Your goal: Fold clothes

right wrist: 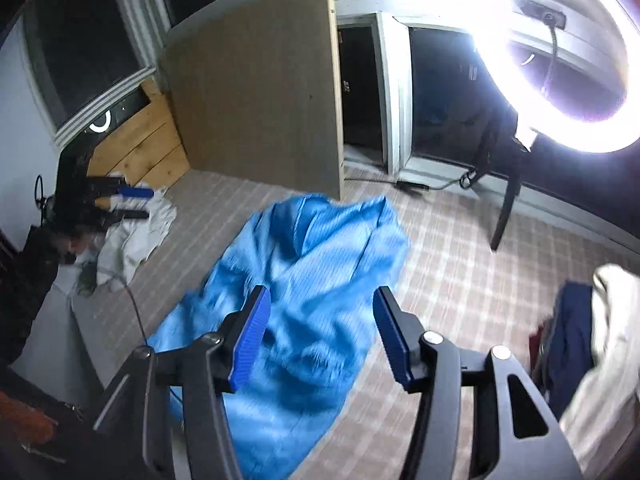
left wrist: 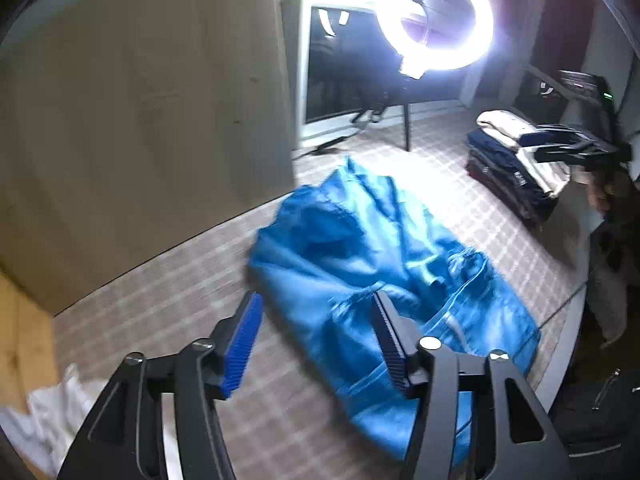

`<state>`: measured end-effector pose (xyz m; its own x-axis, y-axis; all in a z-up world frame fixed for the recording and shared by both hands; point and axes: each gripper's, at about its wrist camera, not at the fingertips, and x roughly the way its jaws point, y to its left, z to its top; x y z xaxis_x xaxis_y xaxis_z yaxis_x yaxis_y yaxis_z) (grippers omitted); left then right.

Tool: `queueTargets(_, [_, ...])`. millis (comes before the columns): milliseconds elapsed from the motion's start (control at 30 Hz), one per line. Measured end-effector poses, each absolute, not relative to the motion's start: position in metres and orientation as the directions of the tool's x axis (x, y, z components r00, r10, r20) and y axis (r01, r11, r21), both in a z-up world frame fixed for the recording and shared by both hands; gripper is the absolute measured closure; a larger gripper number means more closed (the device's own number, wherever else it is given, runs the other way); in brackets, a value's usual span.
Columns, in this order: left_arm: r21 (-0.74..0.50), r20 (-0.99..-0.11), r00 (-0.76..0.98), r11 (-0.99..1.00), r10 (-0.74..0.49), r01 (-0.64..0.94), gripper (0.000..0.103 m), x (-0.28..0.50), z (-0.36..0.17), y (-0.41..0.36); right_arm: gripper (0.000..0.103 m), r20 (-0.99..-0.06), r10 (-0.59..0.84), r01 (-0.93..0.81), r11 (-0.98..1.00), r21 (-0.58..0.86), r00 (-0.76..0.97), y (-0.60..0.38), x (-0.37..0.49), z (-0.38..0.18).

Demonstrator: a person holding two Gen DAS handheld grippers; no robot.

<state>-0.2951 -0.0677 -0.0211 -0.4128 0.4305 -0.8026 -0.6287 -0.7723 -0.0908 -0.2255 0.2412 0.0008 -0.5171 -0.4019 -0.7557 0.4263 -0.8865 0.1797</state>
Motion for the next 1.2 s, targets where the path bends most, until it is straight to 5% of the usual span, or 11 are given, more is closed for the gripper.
queueTargets(367, [0.111,-0.893,-0.349,-0.611,0.285,-0.784,0.040,-0.363,-0.115,0.026,0.049,-0.898,-0.226,0.524,-0.852,-0.007,-0.379,0.197,-0.381,-0.121])
queueTargets(833, [0.128,-0.914,-0.321,-0.577,0.246,-0.807,0.040,-0.435,-0.182,0.060,0.045,-0.913,-0.252,0.659,-0.752,-0.025,-0.322,0.163,-0.462,-0.190])
queueTargets(900, [0.084,-0.916,-0.297,-0.596,0.269,-0.798,0.045,-0.443,-0.181,0.060,0.046,-0.903,-0.282,0.660,-0.751,-0.003,-0.324,0.161,-0.466,-0.188])
queueTargets(933, [0.060,-0.916,-0.286,-0.608,0.282,-0.791,0.058,-0.447,-0.179,0.059,0.046,-0.898,-0.301,0.657,-0.754,0.018,-0.320,0.161,-0.469,-0.187])
queueTargets(967, [0.033,-0.916,-0.272,-0.620,0.295,-0.784,0.068,-0.450,-0.176,0.057,0.049,-0.893,-0.327,0.651,-0.757,0.052,-0.309,0.163,-0.471,-0.185])
queueTargets(1033, [-0.021,-0.914,-0.246,-0.641,0.324,-0.767,0.072,-0.456,-0.171,0.052,0.088,-0.880,-0.383,0.630,-0.765,0.132,-0.280,0.169,-0.474,-0.180])
queueTargets(1200, [-0.078,-0.887,-0.239,-0.638,0.396,-0.766,0.076,-0.450,-0.150,0.041,0.095,-0.821,-0.513,0.530,-0.783,0.327,-0.251,0.195,-0.479,-0.164])
